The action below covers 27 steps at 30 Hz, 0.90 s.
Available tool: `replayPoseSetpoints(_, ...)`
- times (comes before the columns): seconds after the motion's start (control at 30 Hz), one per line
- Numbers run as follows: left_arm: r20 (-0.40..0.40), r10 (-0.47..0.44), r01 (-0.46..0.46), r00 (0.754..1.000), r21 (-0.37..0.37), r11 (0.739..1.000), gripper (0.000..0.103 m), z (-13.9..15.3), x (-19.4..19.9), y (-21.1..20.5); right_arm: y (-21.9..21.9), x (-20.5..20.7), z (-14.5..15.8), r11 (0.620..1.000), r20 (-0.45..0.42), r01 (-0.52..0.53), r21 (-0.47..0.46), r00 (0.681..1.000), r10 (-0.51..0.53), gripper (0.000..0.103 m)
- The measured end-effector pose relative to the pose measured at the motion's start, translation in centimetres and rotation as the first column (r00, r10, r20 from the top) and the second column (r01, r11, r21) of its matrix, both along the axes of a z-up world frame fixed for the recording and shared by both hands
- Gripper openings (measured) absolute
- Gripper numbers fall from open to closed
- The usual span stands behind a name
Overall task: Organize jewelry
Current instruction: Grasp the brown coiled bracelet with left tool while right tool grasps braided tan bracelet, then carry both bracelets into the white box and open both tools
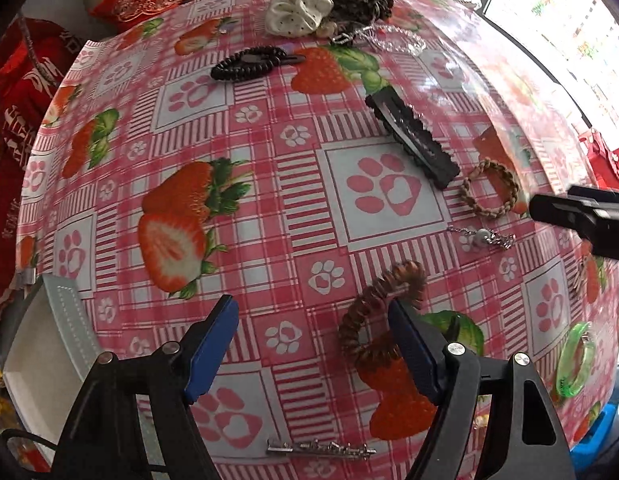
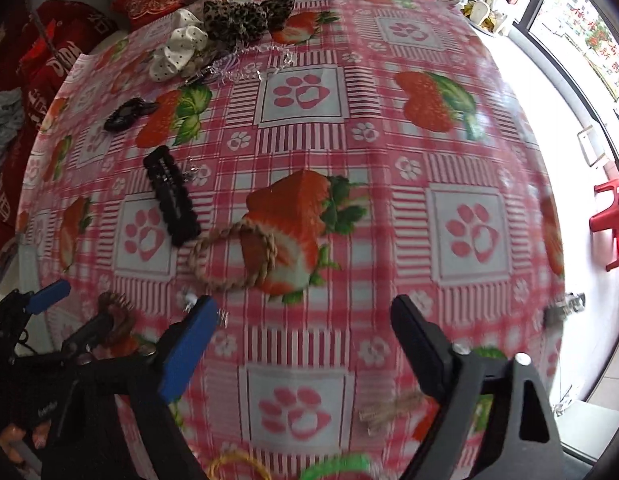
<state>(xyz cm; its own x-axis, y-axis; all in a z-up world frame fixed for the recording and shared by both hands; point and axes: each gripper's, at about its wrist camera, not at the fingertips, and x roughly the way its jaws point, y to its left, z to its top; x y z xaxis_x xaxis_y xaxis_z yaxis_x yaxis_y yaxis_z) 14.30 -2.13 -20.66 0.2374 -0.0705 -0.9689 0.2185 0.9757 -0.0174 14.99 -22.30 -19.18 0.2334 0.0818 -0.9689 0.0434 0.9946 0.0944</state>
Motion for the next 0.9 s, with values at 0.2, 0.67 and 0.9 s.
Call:
replayPoseSetpoints(0.2, 0.020, -0.024, 0.023, 1.000, 0.020, 1.000, 0.080, -0.5, 0.3, -0.8, 0.9, 1.8, -1.8, 0.999, 0.006, -0.034, -0.027, 0.999, 0.034, 0.076)
replayPoseSetpoints(0.67, 0.032, -0.085, 0.086, 0.996, -0.032, 0.996, 0.018, 0.5, -1.4, -3.8, 4.1, 1.8, -1.6, 0.981, 0.062, -0.148, -0.121, 0.986, 0.156, 0.010)
replayPoseSetpoints(0.9, 0.014, -0.016, 0.018, 1.000, -0.110, 0.994, 0.018, 1.6, -1.9, -3.3, 1.6, 0.8, -0.3, 0.999, 0.088, -0.052, 0.002, 0.995, 0.052, 0.006)
